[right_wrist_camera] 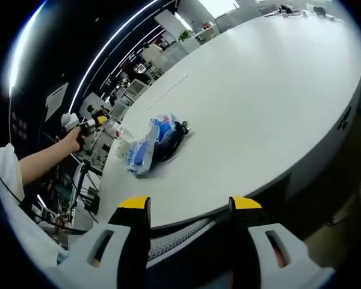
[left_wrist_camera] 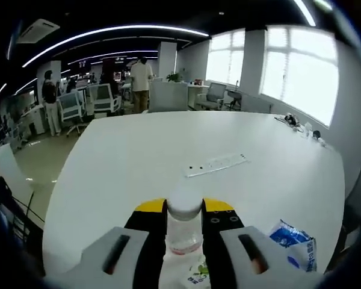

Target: Arrange the tabletop items into an orderly group along one side of the table until the central work area is clear of visible clutter.

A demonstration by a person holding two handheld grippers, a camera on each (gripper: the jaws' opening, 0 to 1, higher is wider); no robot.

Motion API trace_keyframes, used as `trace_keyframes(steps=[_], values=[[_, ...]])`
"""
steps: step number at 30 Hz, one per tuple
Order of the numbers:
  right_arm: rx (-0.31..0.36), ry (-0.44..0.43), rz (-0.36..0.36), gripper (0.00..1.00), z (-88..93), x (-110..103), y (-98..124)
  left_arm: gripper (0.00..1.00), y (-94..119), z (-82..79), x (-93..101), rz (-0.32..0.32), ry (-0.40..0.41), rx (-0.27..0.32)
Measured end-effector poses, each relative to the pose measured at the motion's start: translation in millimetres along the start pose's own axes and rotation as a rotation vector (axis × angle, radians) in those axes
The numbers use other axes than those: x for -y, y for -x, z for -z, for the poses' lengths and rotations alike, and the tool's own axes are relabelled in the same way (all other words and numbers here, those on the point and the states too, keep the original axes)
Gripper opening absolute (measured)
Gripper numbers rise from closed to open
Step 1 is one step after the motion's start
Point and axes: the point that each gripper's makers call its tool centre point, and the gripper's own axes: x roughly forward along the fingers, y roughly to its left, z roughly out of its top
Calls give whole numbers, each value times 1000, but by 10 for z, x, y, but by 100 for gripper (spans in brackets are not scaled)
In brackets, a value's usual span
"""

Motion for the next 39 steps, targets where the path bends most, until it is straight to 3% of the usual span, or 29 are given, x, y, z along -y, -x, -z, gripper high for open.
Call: trace_keyframes(steps=[17,22,28,29,32,34,36,39], values=[[-24,14,-36,51,25,-104,-76,22,4,41,34,6,-37,30],[-19,17,-39,51,32,-142,-8,39,-5,70,-6,-8,-48,33],[-6,9,-40,51,52,-134,72,57,146,5,25,-1,-29,85],[-2,8,-40,51,49,-128,78,61,179,-25,32,0,-24,102],[7,8,-44,51,31,-118,89,80,387,-208,151,35,63,227],[14,11,-48,51,7,-96,91,93,451,-188,168,63,105,272],[20,16,-54,51,-10,-98,89,100,510,-153,116,66,103,269],[24,26,-65,51,-38,-87,83,100,670,-29,204,80,105,228]])
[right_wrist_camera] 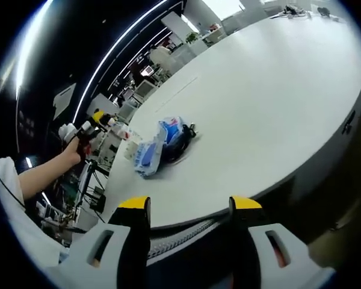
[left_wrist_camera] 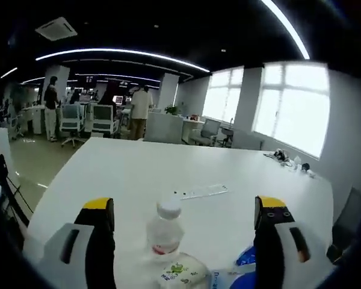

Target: Arrange the tabletop items into an orderly group along one side of the table until the central work area is clear of visible clutter.

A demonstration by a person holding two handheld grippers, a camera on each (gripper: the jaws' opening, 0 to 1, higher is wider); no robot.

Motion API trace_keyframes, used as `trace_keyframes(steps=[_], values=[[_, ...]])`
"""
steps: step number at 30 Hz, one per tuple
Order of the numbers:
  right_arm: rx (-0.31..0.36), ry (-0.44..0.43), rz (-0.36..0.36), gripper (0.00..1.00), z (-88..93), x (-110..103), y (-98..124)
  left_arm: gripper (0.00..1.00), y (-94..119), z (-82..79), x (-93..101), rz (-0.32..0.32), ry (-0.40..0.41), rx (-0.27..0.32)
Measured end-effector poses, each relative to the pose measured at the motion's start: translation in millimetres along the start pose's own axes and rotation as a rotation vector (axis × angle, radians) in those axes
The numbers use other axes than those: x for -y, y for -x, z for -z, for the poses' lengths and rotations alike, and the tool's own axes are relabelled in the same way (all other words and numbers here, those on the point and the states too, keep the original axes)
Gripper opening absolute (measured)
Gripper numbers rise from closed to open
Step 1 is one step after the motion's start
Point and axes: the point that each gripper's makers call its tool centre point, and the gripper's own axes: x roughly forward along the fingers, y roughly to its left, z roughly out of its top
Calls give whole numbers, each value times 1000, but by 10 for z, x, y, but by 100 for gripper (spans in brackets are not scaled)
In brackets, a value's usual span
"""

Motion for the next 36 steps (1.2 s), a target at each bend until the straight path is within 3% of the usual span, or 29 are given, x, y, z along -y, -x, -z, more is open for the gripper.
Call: trace_keyframes(steps=[3,5,11,15,20,23,25,28,31,36], values=[[1,9,-13,52,-43,29,-3,100,219,147,99,24,73,-41],[0,16,-24,53,-69,21,5,100,397,186,183,40,114,-26],[-32,46,-67,54,-105,-4,4,100,992,308,474,8,81,15],[-60,67,-105,55,-140,-11,-17,100,1378,294,693,20,24,106],[-99,91,-149,57,-227,-5,-42,100,1792,529,856,0,12,88],[-106,133,-203,57,-339,-40,-64,100,2024,571,960,-29,35,144],[-115,153,-220,57,-385,-34,-100,100,2142,640,1019,-49,-7,176],[-122,183,-226,57,-484,-56,-131,100,2206,873,1067,-63,-3,129],[-69,193,-247,57,-658,-191,-101,100,2224,1061,1129,-61,-15,102],[-45,171,-240,57,-684,-385,-105,100,2221,1300,1207,-84,-105,35]])
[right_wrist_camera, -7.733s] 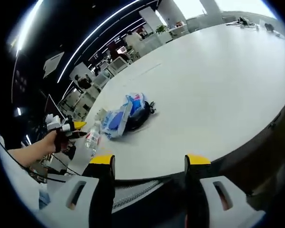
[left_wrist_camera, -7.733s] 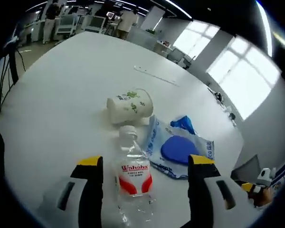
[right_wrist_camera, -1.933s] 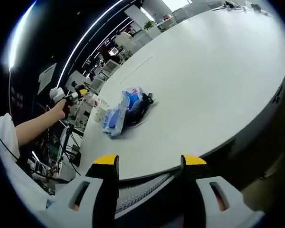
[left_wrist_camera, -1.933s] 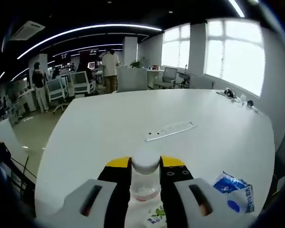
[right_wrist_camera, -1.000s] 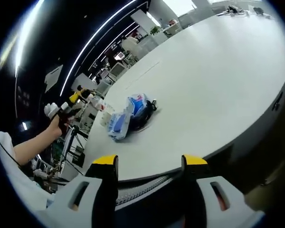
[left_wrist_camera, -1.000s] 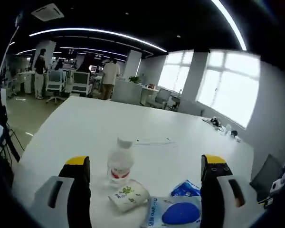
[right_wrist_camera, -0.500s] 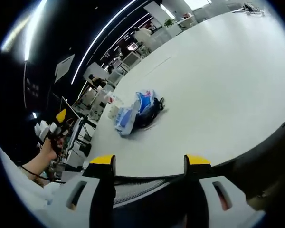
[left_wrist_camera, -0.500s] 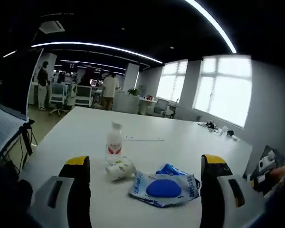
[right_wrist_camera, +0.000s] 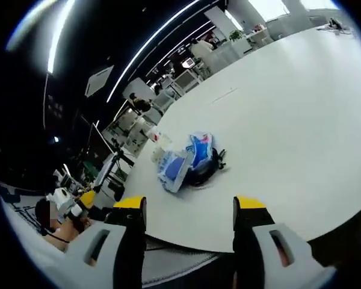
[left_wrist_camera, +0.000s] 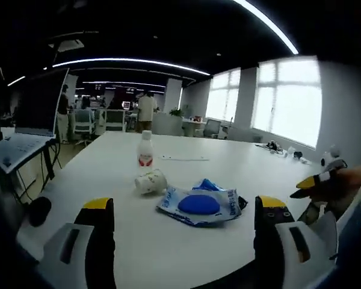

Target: Arrange the tabletop items into an orderly group along one side of the table until the central work area is clear of visible clutter.

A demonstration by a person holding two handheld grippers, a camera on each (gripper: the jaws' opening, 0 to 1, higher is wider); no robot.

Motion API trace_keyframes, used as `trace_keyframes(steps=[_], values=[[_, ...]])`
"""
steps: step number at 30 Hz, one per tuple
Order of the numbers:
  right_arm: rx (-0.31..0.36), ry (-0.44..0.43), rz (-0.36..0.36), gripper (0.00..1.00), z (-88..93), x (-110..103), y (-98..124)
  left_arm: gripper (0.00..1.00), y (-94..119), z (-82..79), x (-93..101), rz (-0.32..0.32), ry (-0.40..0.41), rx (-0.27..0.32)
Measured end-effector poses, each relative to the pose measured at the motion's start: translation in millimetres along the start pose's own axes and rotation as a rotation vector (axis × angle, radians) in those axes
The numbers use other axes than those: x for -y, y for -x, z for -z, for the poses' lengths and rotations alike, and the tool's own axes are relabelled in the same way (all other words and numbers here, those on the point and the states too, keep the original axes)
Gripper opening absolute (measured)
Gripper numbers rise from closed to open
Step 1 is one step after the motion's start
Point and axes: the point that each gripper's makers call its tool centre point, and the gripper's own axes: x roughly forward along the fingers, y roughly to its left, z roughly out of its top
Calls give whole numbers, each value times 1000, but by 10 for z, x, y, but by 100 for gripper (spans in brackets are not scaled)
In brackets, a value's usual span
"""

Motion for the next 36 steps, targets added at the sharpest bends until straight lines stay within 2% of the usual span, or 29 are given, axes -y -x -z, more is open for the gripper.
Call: trace_keyframes(steps=[2,5,7,11,12,14,15,17,19,21,23,25,26,28,30,32,34,36], values=[[-4,9,-5,57,6,-113,-41,100,-43,-49,100,28,-60,30],[-35,45,-3,57,22,-169,-129,100,-83,45,77,7,-76,-7],[-40,62,0,57,-17,-215,-174,100,-94,74,34,-12,-49,-21],[-27,113,-22,55,-258,-326,-303,100,-120,25,-61,-56,-46,17],[-28,117,-26,55,-321,-339,-334,100,-130,45,-38,-54,-59,6],[-36,177,-81,55,-485,-440,-407,100,-158,145,69,-6,-76,-43],[-46,216,-102,54,-575,-457,-453,100,-166,167,88,-2,-75,-53],[-59,236,-123,54,-706,-509,-554,100,-172,148,78,-22,-61,-50],[-64,238,-142,54,-839,-513,-674,100,-188,93,64,-57,-31,-20],[-68,250,-179,54,-1017,-562,-828,100,-220,82,64,-89,-65,-4],[-98,271,-225,54,-1154,-670,-944,99,-222,130,11,-142,-118,-38],[-120,332,-303,53,-1286,-828,-1053,99,-218,122,-13,-197,-25,-29],[-135,359,-325,51,-1313,-859,-1103,100,-236,101,22,-199,6,-7],[-182,377,-343,48,-1340,-865,-1251,100,-267,127,141,-177,-48,-16],[-231,364,-378,49,-1322,-915,-1427,98,-272,189,158,-183,-113,-47],[-289,409,-423,49,-1253,-994,-1613,93,-254,191,64,-216,-115,-51],[-346,463,-449,49,-1166,-1052,-1828,93,-216,168,-60,-267,-72,-38],[-378,476,-465,49,-1108,-1104,-1998,93,-198,163,-106,-279,-55,-33]])
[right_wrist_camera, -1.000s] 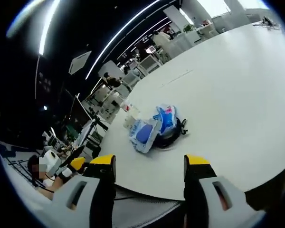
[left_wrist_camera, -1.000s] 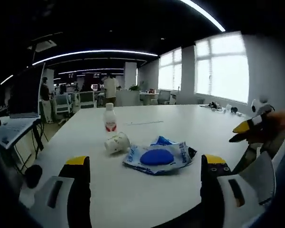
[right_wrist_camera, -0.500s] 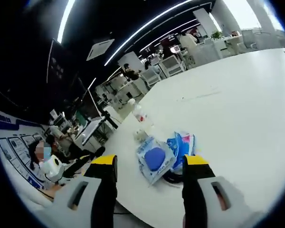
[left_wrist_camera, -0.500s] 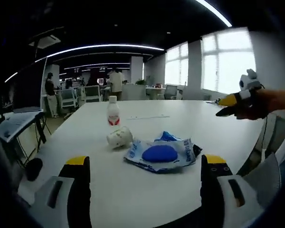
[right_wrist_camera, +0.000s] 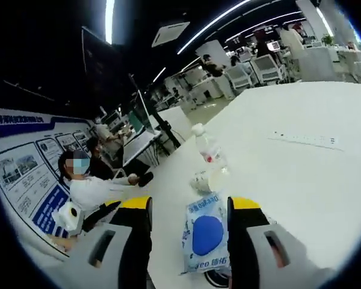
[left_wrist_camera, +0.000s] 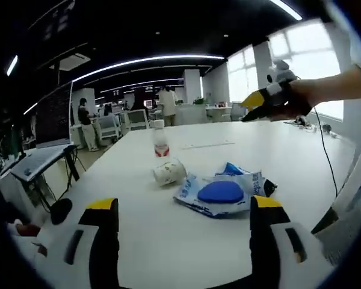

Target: Arrange the tabletop items into an orderly group along one side of the table until the central work area is clear of visible clutter.

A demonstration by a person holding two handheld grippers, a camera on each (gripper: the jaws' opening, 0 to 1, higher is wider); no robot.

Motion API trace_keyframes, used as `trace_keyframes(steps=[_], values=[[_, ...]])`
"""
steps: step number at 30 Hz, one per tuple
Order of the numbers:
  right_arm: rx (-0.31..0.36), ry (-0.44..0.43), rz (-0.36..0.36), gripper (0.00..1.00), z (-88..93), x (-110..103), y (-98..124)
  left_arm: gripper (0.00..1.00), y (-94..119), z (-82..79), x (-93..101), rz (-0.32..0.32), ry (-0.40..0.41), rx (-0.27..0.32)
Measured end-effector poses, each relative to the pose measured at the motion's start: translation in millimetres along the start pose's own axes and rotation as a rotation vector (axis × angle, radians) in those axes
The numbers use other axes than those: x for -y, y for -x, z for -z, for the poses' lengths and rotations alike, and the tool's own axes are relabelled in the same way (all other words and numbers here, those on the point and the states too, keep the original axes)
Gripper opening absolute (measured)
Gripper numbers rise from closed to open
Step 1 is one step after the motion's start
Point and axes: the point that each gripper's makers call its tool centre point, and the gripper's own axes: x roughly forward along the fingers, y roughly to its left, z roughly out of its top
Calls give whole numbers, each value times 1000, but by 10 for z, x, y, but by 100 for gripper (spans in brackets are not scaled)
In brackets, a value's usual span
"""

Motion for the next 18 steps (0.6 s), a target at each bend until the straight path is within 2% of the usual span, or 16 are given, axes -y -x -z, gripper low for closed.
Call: trace_keyframes(steps=[5,6,8,12,14,18], values=[[-51,-58,-12,46,-27,106,-445,92,-42,99,62,12,-36,-49],[-81,-49,-34,46,15,110,-547,92,-44,107,58,13,-33,-51],[-145,-48,-27,45,124,203,-699,91,-40,117,42,11,-36,-52],[-215,-9,-15,44,218,341,-959,91,-53,177,8,-8,-49,-80],[-234,-1,-26,44,228,355,-1100,90,-54,231,-7,-15,-54,-109],[-250,24,-61,40,241,350,-1326,88,-46,245,-34,-30,-72,-118]])
